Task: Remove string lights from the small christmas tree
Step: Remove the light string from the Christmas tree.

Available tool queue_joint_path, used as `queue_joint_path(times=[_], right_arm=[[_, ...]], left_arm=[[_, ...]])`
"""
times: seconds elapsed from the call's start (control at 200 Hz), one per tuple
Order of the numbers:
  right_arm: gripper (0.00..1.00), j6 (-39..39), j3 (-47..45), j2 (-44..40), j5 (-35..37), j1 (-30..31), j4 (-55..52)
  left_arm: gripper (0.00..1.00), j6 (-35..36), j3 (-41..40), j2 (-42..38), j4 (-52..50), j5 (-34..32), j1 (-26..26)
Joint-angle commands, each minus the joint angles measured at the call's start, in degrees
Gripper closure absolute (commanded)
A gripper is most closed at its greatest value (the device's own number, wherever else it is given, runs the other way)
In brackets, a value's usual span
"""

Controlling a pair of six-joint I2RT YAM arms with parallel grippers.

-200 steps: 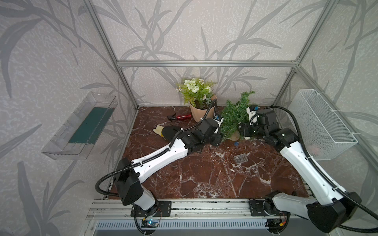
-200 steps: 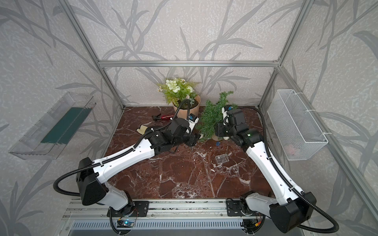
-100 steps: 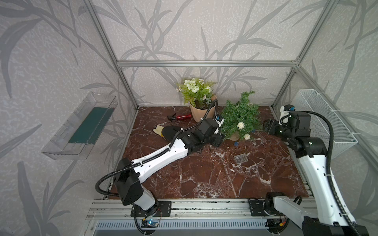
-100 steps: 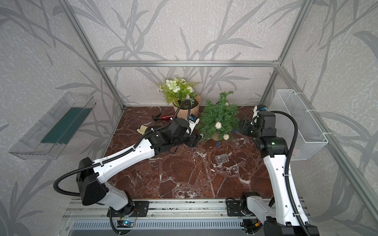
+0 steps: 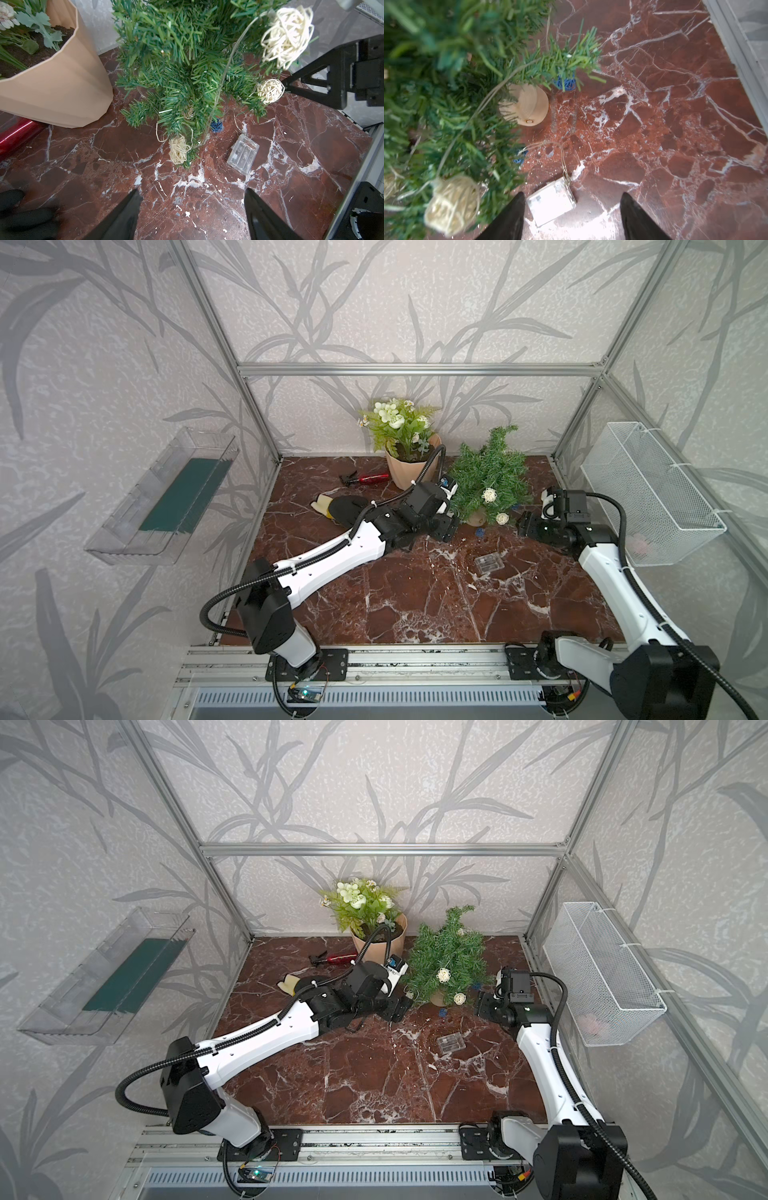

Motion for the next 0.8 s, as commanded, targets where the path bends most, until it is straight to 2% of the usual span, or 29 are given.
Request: queue_joint_path(times=[0.0, 0.3, 0.53, 0.795], right_arm=[[0.31, 1.68, 1.72, 0.92, -3.29, -1.51, 5.54], [0.42, 3.2, 1.5, 1.88, -8.06, -1.12, 5.73], [0.45, 4.37, -2.69, -1.43, -5.67, 3.74, 6.01], [0.45, 5.06, -3.25, -2.49, -1.11, 2.68, 5.67]], left_arm=[[0.21, 0.33, 3.01, -0.68, -1.97, 1.32, -0.05], [0.22, 0.81, 6.37, 1.63, -3.03, 1.41, -1.09], [0.22, 0.81, 6.04, 1.99, -3.03, 0.4, -1.06], [0.23, 0.53, 3.42, -0.18, -2.86, -0.63, -1.08]])
